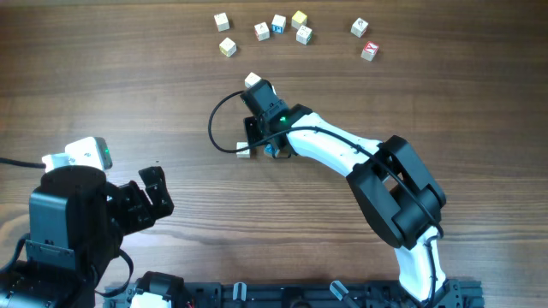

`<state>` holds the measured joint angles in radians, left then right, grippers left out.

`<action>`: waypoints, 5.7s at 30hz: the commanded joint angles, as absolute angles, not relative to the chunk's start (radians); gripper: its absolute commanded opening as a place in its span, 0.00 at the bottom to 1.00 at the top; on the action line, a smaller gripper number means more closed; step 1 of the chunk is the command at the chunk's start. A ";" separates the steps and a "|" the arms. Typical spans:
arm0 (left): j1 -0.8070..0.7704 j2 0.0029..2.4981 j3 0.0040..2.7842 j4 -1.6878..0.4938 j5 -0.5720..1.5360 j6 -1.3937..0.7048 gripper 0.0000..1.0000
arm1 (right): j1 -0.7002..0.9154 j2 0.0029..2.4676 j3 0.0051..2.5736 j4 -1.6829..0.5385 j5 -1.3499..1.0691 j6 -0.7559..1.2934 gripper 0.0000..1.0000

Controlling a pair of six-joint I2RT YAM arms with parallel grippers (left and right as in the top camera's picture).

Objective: Form a circle

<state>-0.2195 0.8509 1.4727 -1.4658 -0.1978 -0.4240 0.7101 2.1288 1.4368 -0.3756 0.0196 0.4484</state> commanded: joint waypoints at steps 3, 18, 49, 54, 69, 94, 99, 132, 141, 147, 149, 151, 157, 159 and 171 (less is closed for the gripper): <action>-0.213 0.850 1.472 -1.464 -0.211 -0.430 1.00 | 0.709 2.149 1.453 -0.382 0.033 0.475 0.05; -0.213 0.850 1.472 -1.464 -0.211 -0.430 1.00 | 0.709 2.150 1.453 -0.390 0.057 0.505 0.05; -0.213 0.850 1.472 -1.464 -0.211 -0.430 1.00 | 0.709 2.149 1.453 -0.406 0.023 0.482 0.05; -0.213 0.850 1.472 -1.464 -0.211 -0.430 1.00 | 0.709 2.149 1.453 -0.411 0.034 0.500 0.05; -0.213 0.850 1.472 -1.464 -0.211 -0.430 1.00 | 0.709 2.149 1.453 -0.424 0.060 0.530 0.04; -0.213 0.850 1.472 -1.464 -0.211 -0.430 1.00 | 0.709 2.144 1.453 -0.416 0.040 0.503 0.05; -0.213 0.850 1.472 -1.464 -0.211 -0.430 1.00 | 0.710 2.131 1.453 -0.397 -0.030 0.409 0.05; -0.213 0.850 1.472 -1.464 -0.211 -0.430 1.00 | 0.770 1.959 1.453 -0.697 0.036 0.799 0.11; -0.213 0.850 1.472 -1.464 -0.211 -0.430 1.00 | 0.783 1.958 1.452 -0.709 0.035 0.883 0.56; -0.213 0.850 1.472 -1.464 -0.211 -0.430 1.00 | 0.789 1.958 1.446 -0.727 0.105 0.998 0.57; -0.213 0.850 1.472 -1.464 -0.211 -0.430 1.00 | 0.789 1.967 1.444 -0.726 0.113 0.999 0.57; -0.213 0.850 1.472 -1.464 -0.211 -0.430 1.00 | 0.789 1.992 1.444 -0.723 0.112 1.029 0.57; -0.213 0.850 1.472 -1.464 -0.211 -0.430 1.00 | 0.789 2.030 1.444 -0.697 0.106 1.050 0.57; -0.213 0.850 1.472 -1.464 -0.211 -0.430 1.00 | 0.789 2.032 1.444 -0.696 0.115 1.050 0.56; -0.213 0.850 1.472 -1.464 -0.211 -0.430 1.00 | 0.788 2.080 1.444 -0.693 0.125 1.076 0.47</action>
